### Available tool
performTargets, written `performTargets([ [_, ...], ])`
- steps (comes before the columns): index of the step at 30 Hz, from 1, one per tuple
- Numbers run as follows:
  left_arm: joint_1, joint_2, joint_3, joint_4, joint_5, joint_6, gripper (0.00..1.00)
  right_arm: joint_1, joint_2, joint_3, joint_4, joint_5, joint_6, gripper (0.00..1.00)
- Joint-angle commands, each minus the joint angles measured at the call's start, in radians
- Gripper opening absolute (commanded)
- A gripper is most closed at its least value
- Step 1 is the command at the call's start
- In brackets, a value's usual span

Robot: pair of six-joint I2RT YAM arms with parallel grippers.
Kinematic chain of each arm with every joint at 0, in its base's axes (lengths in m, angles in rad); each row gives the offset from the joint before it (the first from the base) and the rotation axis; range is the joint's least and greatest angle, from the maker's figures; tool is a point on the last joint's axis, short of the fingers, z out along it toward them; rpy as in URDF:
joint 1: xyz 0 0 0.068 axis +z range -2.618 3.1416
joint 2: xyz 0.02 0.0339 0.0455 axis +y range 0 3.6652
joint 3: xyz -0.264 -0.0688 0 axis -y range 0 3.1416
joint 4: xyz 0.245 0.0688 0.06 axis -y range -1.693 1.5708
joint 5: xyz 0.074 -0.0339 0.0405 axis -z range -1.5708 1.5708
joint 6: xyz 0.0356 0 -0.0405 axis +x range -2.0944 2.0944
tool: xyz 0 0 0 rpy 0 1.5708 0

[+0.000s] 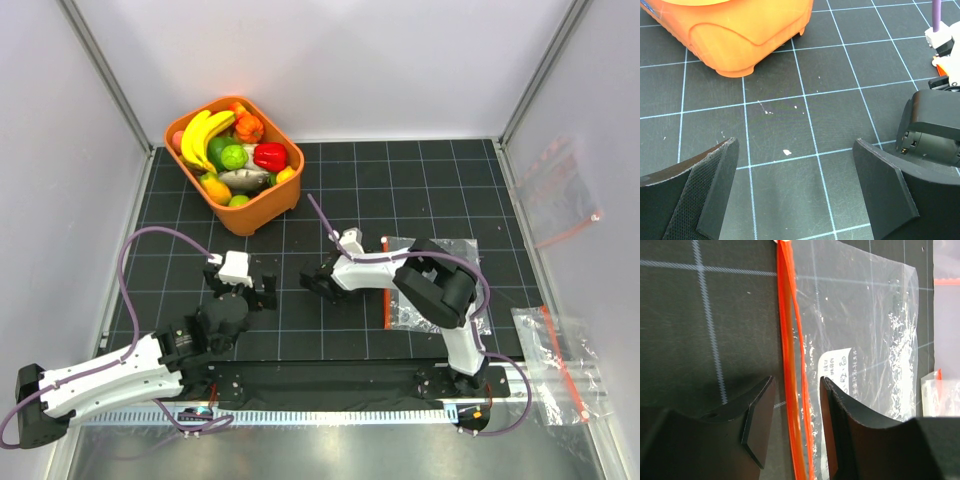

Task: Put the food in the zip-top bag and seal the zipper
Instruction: Pick up the zipper food storage bag at the center of the board.

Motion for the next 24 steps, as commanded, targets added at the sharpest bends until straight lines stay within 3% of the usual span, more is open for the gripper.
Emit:
performTargets([
  [1, -0.001, -0.010, 0.037, 0.042, -0.005, 0.010, 1.00, -0.020, -0.013, -0.014, -0.030, 0.048, 0.070, 0.48],
  [14, -0.002, -0.010, 0.039, 0.044, 0.000, 0.011, 1.00, -0.092, -0.055, -0.080, -0.033, 0.042, 0.096, 0.48],
  [16, -0.002, -0.007, 0.037, 0.042, 0.000, 0.010, 1.00, -0.095, -0.052, -0.076, -0.050, 0.049, 0.108, 0.43],
  [20, -0.002, -0.006, 0.039, 0.044, 0.000, 0.010, 1.00, -0.094, -0.084, -0.083, -0.045, 0.054, 0.119, 0.01],
  [24, -0.002, -0.001, 0.039, 0.048, 0.004, 0.010, 0.99, -0.048, -0.163, -0.094, -0.033, 0.086, 0.106, 0.01],
])
